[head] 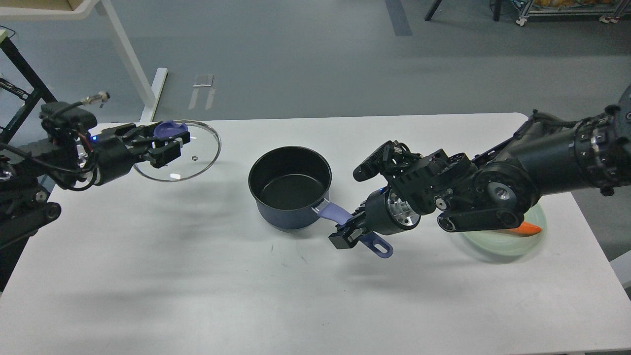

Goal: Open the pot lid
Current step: 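Lower the glass lid onto the table beside the pot, left gripper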

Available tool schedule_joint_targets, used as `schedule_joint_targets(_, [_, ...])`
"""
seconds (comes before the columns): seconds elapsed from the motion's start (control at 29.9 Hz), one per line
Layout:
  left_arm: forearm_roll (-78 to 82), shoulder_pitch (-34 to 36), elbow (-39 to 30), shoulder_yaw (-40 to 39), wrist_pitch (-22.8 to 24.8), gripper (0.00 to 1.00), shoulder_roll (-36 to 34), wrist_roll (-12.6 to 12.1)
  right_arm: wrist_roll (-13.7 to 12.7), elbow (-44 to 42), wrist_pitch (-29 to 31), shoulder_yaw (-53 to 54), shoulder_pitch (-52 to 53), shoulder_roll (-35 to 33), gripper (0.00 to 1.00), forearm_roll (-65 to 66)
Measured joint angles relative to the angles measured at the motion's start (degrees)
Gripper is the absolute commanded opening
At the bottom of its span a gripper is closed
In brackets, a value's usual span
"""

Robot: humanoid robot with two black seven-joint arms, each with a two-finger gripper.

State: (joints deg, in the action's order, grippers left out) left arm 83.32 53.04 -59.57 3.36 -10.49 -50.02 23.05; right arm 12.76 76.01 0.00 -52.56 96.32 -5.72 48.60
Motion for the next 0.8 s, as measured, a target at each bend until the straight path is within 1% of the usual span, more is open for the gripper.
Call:
schedule_joint_targets(0.23, [-0.04,-7.87,8.16,0.15,-3.61,0.48,0.48,2.78,-0.01,0.01,0.01,0.02,0.07,0.05,0.18,0.08])
schedule_joint_targets(0.5, [-1.18,-11.39,13.42,0.16,-4.45,0.49,4.35,3.26,-0.01,0.07,0.01,0.01,0.10,-0.06,0.18,0.09])
schedule_joint_targets(0.74, [-1.29,-12.97,14.02,0.16,-4.55,0.51,5.42,3.33,-0.01,0.10,0.01,-0.08,0.10,-0.24,0.18,0.09])
schedule_joint_targets(0.8, [-1.29,-13.08,14.04,0.15,-4.55,0.54,5.44,3.44,0.01,0.10,0.01,-0.09,0.10,-0.23,0.18,0.09])
